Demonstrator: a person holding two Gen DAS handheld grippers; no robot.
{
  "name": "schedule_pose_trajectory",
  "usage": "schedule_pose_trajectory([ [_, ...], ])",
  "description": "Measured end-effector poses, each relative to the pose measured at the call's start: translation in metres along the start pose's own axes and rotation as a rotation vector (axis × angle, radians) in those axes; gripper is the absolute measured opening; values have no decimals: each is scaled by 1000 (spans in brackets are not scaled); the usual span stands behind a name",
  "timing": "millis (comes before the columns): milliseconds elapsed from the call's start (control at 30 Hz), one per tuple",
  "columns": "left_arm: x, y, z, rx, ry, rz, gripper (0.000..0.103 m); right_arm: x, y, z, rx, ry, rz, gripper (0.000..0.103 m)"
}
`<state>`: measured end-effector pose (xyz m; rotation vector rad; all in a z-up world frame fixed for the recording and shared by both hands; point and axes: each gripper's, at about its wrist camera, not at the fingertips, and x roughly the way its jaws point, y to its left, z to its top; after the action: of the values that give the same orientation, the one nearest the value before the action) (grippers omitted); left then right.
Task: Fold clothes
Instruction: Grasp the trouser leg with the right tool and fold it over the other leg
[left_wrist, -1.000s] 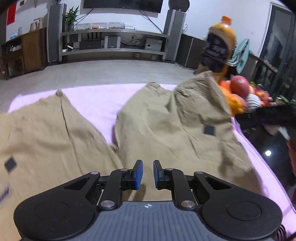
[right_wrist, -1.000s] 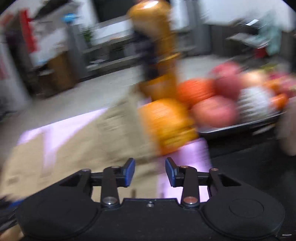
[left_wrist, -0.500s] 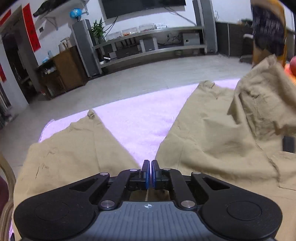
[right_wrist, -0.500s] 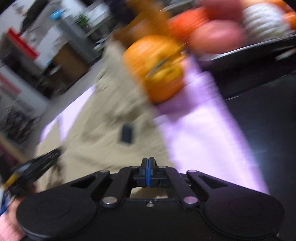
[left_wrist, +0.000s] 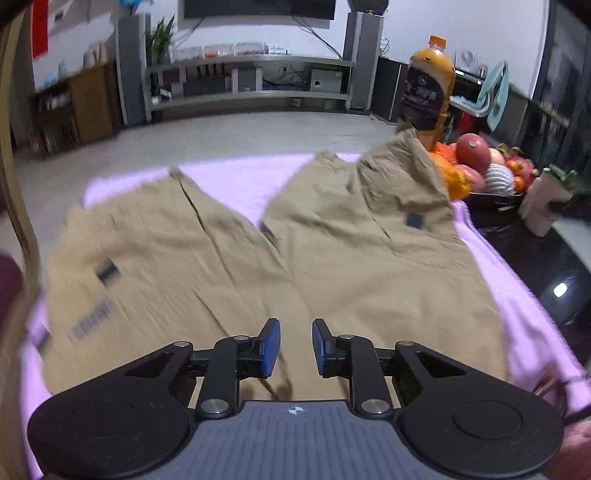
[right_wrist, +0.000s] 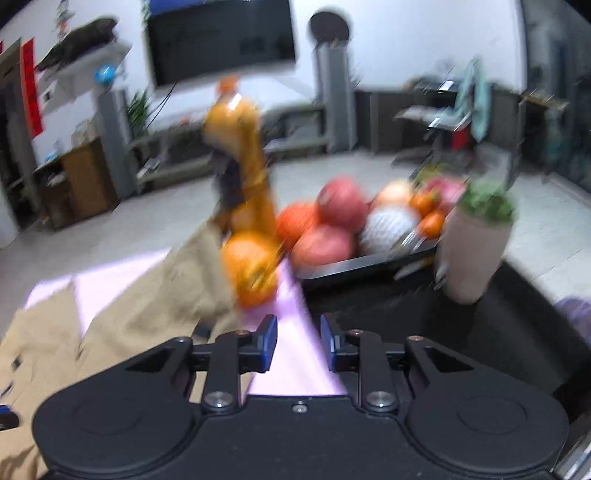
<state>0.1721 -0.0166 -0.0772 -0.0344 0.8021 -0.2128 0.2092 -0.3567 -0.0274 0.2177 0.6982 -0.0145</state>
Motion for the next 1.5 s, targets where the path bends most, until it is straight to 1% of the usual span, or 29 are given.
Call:
schedule_pose_trajectory([
  [67, 11, -4, -13, -34, 25, -28, 16, 25, 10, -13, 19, 111, 124, 25],
  [133, 19, -8, -19, -36, 35, -54, 13, 50, 20, -25, 38, 222, 249, 25],
  [200, 22, -13, -20, -9, 11, -69, 13, 70, 33, -34, 83, 310, 423, 25],
  [267, 25, -15, -21, 19, -21, -63, 13, 86, 47, -41, 133, 386, 587, 25],
  [333, 35, -14, -22, 9, -11, -61, 12, 104, 58, -46, 172, 456, 688, 25],
  [367, 40, -12, -24, -1, 4, -58, 11, 112, 61, -50, 183, 492, 709, 25],
  [433, 50, -8, -27, -20, 38, -52, 11, 130, 61, -58, 183, 565, 672, 25],
  [467, 52, -8, -28, -19, 36, -51, 11, 139, 61, -62, 182, 602, 653, 24],
  [500, 52, -9, -28, -9, 39, -49, 11, 145, 56, -63, 189, 624, 628, 3],
  [567, 52, -10, -27, 4, 52, -46, 12, 146, 32, -61, 218, 627, 561, 0],
  [633, 52, -8, -27, 8, 60, -47, 12, 135, 6, -53, 209, 578, 463, 0],
  [700, 48, -7, -29, 18, 73, -41, 12, 117, -19, -47, 198, 511, 335, 0],
  [767, 38, -8, -31, 40, 92, -32, 13, 93, -41, -44, 229, 455, 208, 0],
  [800, 31, -9, -32, 54, 100, -26, 11, 81, -52, -43, 243, 427, 145, 10],
  [833, 20, -10, -32, 70, 92, -19, 11, 67, -59, -42, 238, 386, 83, 14],
  [867, 5, -8, -32, 73, 64, -16, 12, 49, -62, -40, 230, 329, 59, 16],
  [900, -12, -6, -31, 72, 33, -13, 12, 29, -67, -39, 250, 274, 81, 17],
  [933, -28, -4, -31, 72, 2, -10, 12, 9, -72, -40, 291, 223, 126, 18],
  [967, -45, -1, -31, 71, -30, -7, 12, -10, -78, -44, 366, 181, 213, 23],
  [1000, -57, 6, -35, 40, -46, -16, 12, -23, -82, -51, 439, 156, 304, 30],
  [1067, -81, 21, -44, -40, -71, -40, 12, -37, -77, -64, 536, 146, 446, 36],
  [1100, -86, 29, -49, -78, -67, -49, 12, -36, -70, -70, 546, 166, 483, 39],
  [1133, -88, 34, -56, -111, -57, -49, 12, -36, -63, -75, 557, 186, 520, 40],
  [1233, -75, 36, -65, -160, -10, -39, 11, -14, -17, -90, 513, 287, 563, 39],
  [1267, -69, 34, -66, -159, -7, -41, 11, -5, -2, -95, 493, 321, 574, 37],
  [1300, -63, 30, -66, -141, -16, -33, 11, 3, 14, -100, 473, 356, 585, 32],
  [1367, -50, 21, -65, -109, -32, -18, 11, 23, 39, -109, 460, 416, 610, 30],
  [1433, -31, 16, -63, -116, -10, -42, 12, 37, 56, -116, 454, 458, 603, 30],
  [1500, -17, 13, -65, -102, 10, -45, 12, 46, 64, -124, 456, 490, 571, 30],
])
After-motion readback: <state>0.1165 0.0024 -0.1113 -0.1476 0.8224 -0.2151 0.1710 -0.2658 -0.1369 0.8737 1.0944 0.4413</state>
